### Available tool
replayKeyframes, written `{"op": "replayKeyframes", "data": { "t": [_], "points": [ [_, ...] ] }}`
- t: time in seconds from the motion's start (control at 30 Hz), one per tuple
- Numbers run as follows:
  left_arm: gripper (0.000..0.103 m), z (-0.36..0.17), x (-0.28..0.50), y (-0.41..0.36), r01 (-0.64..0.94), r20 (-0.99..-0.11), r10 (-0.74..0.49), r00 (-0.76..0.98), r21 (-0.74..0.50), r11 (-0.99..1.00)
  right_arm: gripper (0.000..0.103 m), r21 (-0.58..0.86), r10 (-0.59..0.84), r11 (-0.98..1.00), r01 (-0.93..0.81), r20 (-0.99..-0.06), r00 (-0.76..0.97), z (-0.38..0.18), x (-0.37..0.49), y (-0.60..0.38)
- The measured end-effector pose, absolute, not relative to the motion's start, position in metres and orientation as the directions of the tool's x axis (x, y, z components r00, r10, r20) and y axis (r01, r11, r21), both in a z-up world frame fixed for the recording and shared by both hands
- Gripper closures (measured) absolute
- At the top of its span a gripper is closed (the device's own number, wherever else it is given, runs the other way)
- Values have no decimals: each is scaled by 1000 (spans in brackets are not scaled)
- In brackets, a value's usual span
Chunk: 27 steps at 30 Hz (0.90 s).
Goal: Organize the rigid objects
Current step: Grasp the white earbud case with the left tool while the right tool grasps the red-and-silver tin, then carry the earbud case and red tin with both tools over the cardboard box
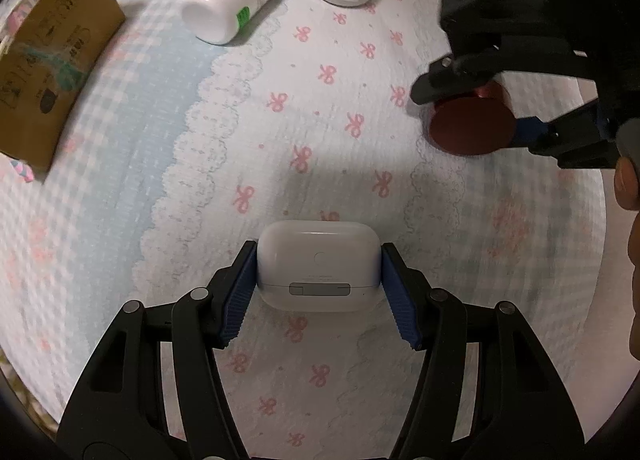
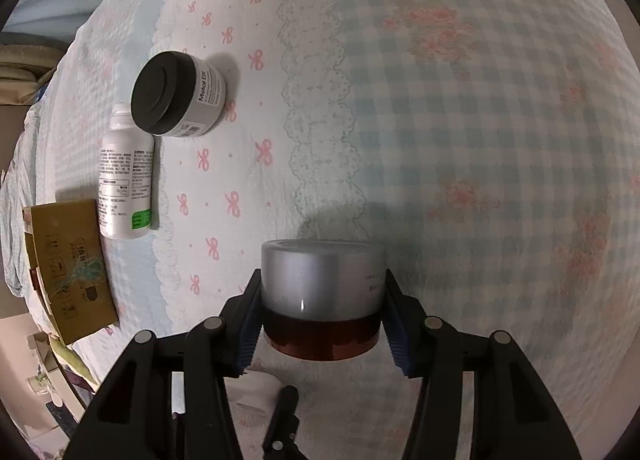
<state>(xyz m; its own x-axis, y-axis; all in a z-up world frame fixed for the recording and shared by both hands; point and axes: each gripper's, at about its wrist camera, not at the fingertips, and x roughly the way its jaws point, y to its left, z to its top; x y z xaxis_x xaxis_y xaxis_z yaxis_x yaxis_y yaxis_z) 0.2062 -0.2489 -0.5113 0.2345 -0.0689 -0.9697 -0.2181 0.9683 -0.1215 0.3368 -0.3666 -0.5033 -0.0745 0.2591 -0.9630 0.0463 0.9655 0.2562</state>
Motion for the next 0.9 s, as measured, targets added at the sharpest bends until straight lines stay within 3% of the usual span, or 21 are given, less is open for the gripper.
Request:
{"op": "replayKeyframes", "data": {
  "t": [0.4, 0.9],
  "points": [
    [46, -451, 208, -210, -197, -944, -79, 321, -148, 969, 54, 253, 252, 967, 21, -967, 44, -434, 328, -357],
    [46, -292, 185, -156, -137, -831, -184, 525, -296, 945, 54, 275, 279, 960, -51, -922, 269, -278, 267, -313]
  ]
}}
